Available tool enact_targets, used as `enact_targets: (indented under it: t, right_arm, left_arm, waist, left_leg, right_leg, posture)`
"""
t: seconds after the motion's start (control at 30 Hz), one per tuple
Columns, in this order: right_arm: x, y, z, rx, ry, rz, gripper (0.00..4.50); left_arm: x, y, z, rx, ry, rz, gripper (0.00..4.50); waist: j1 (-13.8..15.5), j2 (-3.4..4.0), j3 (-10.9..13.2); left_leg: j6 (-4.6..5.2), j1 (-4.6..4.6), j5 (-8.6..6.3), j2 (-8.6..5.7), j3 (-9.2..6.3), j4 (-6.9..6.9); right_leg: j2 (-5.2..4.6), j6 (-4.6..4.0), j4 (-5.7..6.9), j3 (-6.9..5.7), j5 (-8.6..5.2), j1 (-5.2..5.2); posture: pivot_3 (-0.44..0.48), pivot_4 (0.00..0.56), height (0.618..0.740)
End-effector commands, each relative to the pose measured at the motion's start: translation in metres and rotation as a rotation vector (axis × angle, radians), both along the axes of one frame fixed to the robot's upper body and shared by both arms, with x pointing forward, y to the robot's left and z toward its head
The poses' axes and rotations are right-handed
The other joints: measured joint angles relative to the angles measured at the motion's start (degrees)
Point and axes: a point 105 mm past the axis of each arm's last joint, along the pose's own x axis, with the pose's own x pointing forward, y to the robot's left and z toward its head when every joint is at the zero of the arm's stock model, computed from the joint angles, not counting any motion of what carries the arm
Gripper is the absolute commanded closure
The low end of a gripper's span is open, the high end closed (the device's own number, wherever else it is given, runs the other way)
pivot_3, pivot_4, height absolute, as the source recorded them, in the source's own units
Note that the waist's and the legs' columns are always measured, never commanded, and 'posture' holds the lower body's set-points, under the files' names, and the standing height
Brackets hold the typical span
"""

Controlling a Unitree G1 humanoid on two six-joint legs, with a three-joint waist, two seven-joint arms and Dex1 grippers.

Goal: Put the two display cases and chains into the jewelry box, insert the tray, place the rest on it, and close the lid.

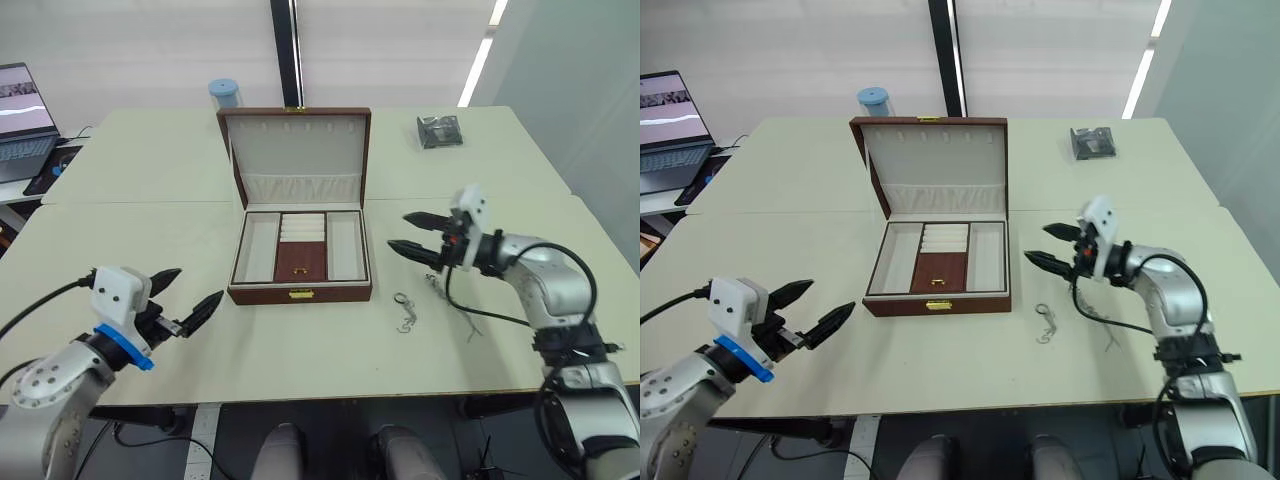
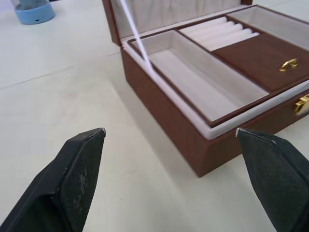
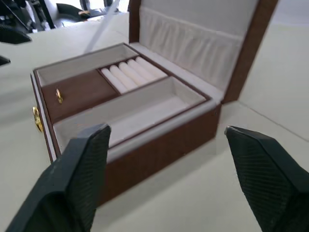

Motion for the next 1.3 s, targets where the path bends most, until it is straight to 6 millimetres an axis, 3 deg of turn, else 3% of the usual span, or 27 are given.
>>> enact_targets:
  t: [0.03,0.2,0.5,0.7,1.3]
  right_arm:
    - [-0.009,-0.022,0.012,-0.050,-0.102,-0.035,0.04]
    - [-0.019,-0.071,0.004,-0.088,-0.099,-0.191,0.04]
    - [-0.034,-0.123,-0.010,-0.073,-0.050,-0.386,0.04]
    - [-0.041,-0.137,-0.024,-0.101,-0.015,-0.428,0.04]
    - [-0.041,-0.138,-0.033,-0.112,0.002,-0.429,0.04]
  left_arm:
    - [0.003,0.024,0.018,0.043,-0.019,0.020,0.00]
    - [0.005,0.053,0.030,0.114,0.006,0.052,0.00]
    - [0.007,0.085,0.034,0.133,-0.016,0.119,0.00]
    - [0.008,0.090,0.034,0.132,-0.021,0.128,0.00]
    - [0.013,0.084,0.029,0.120,-0.014,0.103,0.00]
  waist:
    - [-0.18,-0.01,0.01]
    - [-0.17,-0.02,0.03]
    - [-0.06,-0.02,0.03]
    - [-0.12,-0.03,0.02]
    - [-0.13,-0.03,0.02]
  left_leg:
    - [0.00,0.00,0.00,-0.02,0.02,0.00]
    - [0.00,0.02,0.00,0.02,0.11,-0.01]
    - [-0.01,0.02,0.00,0.02,0.12,-0.02]
    - [-0.01,0.02,0.00,0.03,0.13,-0.03]
    - [-0.01,0.02,0.00,0.03,0.14,-0.02]
  right_leg:
    - [0.00,0.00,0.01,0.02,0.00,-0.01]
    - [0.00,0.00,0.00,0.09,0.00,-0.03]
    - [-0.02,0.01,-0.01,0.06,0.00,0.00]
    - [-0.02,0.01,-0.02,0.06,0.00,0.00]
    - [-0.03,0.01,0.00,0.07,0.00,0.00]
  posture:
    - [0.000,0.150,0.740]
    - [0.000,0.150,0.740]
    - [0.000,0.150,0.740]
    - [0.000,0.150,0.740]
    - [0.000,0.150,0.740]
